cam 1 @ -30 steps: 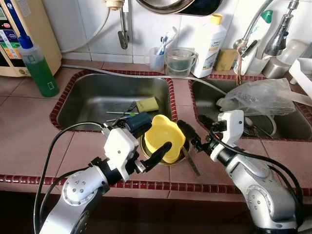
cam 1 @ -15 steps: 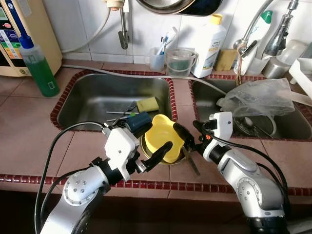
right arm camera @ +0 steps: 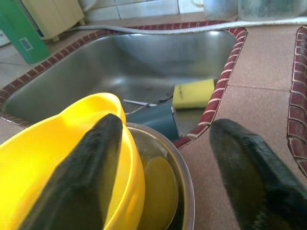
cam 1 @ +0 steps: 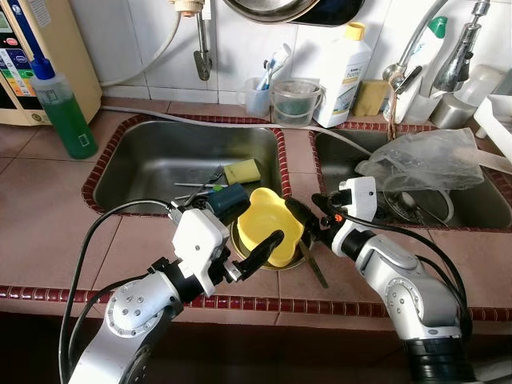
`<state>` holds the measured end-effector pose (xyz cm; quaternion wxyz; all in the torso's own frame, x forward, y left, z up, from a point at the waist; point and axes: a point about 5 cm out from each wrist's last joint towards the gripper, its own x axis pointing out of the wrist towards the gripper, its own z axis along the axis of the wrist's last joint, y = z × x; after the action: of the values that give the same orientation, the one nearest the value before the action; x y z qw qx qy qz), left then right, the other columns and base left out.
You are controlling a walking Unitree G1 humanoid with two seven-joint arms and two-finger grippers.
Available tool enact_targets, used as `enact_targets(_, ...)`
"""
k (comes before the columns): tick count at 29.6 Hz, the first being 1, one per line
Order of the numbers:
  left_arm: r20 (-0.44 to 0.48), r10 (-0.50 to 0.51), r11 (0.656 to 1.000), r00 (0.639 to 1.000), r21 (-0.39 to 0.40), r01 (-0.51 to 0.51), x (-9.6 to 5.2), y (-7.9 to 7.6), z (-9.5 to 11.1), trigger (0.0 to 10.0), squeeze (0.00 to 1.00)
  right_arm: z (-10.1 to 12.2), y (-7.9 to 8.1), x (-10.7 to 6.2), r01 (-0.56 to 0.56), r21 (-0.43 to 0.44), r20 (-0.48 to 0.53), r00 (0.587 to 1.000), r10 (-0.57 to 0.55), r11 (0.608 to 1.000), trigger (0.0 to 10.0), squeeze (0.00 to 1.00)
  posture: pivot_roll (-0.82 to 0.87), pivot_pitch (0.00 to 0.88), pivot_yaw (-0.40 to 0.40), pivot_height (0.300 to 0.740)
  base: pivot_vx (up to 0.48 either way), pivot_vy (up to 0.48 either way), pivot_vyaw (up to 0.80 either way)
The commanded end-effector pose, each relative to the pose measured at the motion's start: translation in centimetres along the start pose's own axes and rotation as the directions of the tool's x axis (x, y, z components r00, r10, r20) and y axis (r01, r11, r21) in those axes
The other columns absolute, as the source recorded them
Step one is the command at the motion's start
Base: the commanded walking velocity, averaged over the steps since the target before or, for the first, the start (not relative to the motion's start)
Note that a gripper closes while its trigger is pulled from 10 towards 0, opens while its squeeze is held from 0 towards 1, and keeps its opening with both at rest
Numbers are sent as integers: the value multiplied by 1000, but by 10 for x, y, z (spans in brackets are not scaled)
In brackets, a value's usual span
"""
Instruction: Kitchen organization
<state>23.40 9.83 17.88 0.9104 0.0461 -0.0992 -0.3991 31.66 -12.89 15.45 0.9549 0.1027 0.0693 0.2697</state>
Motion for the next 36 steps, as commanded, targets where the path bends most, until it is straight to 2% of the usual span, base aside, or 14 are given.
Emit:
enact_targets(1,6,-17,1000,1000,10,17,2,-3,3,10000,0,2,2,2,-24,10,-7,1000,24,1000,0,0,-7,124,-32,740,0,0,0)
enact_targets(10,10,-1,1000,1000,11,1,2,-3,4,10000,0,-9,10,4,-78,25,-98,992,80,997,0,0,-2,124,-40,740,0,0,0)
enact_targets(36,4,-19,1000,1000,2,19,3,-7,2,10000,0,-17,8,-3,-59,42,-116,991,64,997,0,0,-12,109,-44,740,0,0,0)
